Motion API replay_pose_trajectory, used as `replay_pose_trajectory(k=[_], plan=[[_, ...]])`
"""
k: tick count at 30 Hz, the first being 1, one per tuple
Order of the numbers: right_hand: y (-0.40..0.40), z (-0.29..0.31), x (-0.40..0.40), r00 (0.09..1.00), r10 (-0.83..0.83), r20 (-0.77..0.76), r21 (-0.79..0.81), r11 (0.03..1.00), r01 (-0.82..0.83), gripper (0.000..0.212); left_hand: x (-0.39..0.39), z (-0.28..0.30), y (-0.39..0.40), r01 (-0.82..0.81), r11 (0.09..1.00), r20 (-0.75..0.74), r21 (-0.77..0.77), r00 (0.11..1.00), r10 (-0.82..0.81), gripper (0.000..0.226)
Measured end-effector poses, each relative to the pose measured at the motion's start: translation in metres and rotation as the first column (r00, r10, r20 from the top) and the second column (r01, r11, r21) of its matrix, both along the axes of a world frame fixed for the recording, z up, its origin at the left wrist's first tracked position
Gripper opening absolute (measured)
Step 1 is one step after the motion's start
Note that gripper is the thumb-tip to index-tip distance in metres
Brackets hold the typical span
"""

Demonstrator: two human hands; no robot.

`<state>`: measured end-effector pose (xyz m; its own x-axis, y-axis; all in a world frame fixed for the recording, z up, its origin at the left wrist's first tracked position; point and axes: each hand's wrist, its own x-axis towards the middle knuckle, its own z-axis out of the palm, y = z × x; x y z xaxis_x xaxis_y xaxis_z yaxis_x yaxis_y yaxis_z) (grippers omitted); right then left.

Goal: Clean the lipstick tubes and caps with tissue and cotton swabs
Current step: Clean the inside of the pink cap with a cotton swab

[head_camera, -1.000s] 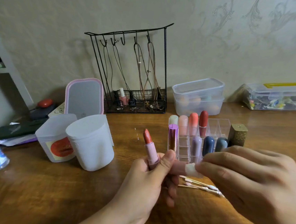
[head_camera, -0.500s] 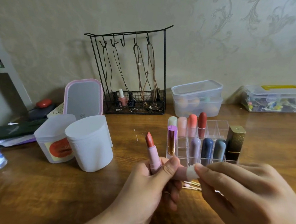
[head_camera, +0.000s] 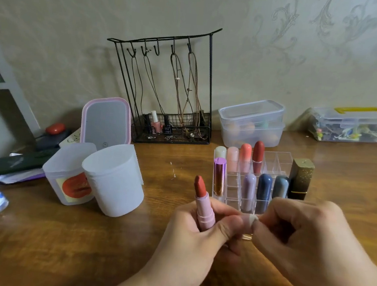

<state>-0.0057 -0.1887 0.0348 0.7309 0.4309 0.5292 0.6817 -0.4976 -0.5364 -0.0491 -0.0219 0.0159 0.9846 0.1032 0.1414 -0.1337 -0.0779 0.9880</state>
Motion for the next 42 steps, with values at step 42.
replay_pose_trajectory(k=[42], plan=[[0.01,0.005,-0.001,0.147,0.536,-0.831,0.546,0.837,0.038,0.023,-0.002,0.013,0.006,-0.011,0.994,0.084,0.111,0.996,0.002,0.024]])
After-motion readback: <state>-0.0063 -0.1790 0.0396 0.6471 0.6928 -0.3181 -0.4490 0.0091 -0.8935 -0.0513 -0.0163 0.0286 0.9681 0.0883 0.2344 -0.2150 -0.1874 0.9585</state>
